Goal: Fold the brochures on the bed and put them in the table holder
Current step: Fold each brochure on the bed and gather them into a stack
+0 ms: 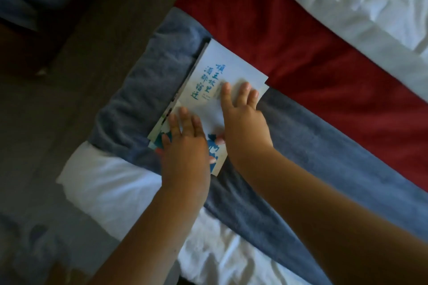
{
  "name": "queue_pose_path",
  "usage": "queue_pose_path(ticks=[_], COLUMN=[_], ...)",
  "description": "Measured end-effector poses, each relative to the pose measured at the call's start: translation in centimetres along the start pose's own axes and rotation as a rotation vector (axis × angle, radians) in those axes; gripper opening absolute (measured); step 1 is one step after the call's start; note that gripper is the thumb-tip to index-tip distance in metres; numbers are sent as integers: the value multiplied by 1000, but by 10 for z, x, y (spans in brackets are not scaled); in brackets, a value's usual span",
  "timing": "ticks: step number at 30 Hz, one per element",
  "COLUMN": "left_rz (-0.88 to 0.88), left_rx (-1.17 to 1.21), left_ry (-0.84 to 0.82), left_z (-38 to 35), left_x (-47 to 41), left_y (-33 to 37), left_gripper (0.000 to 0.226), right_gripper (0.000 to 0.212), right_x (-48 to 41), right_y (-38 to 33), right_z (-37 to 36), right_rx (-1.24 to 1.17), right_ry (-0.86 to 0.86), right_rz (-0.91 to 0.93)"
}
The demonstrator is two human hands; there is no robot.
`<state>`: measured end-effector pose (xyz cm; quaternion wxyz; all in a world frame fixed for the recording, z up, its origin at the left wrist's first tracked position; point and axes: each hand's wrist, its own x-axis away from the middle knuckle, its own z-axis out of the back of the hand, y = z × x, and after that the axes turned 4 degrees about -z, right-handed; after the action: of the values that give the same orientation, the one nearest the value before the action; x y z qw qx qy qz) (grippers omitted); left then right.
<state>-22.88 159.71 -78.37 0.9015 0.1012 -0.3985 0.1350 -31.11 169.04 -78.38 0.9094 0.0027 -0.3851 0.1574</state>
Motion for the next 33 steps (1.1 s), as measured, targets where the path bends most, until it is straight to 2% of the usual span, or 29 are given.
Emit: queue_pose_path(ticks=[7, 12, 16, 18, 20, 22, 23, 26, 28, 31, 33], left_rz=[0, 13, -40, -104, -120, -102, -96, -102, -92, -58, -55], left_rx=[-11, 0, 33, 153, 270, 140, 100, 168, 141, 86, 68], left_ry=[-40, 55, 146, 241, 452, 639, 662, 558, 544, 594, 587], left_z=[-2, 0, 6, 10, 14, 14, 14, 9, 4, -2, -9], left_x=[-8, -2, 11, 23, 37, 41, 39, 25, 20, 23, 28], left_y=[-1, 3, -2, -14, -33, -52, -59, -63, -56, -41, -30], left_gripper=[97, 101, 106, 111, 111, 96, 90, 83, 83, 77, 70], right_gripper=[108, 112, 117, 116, 107, 99, 99, 96, 88, 77, 79], right_x=[-5, -3, 10, 25, 42, 56, 63, 73, 76, 77, 77], right_y=[2, -5, -4, 1, 5, 4, 1, -11, -18, -26, -26], right_z=[1, 2, 8, 8, 2, -9, -15, -33, -39, -46, -49], right_rx=[8, -46, -167, -246, -276, -379, -468, -840, -995, -971, -943], right_ry=[-14, -9, 27, 54, 93, 109, 125, 255, 316, 341, 340], right_rz=[-8, -45, -35, -35, -66, -114, -136, -209, -286, -312, -320])
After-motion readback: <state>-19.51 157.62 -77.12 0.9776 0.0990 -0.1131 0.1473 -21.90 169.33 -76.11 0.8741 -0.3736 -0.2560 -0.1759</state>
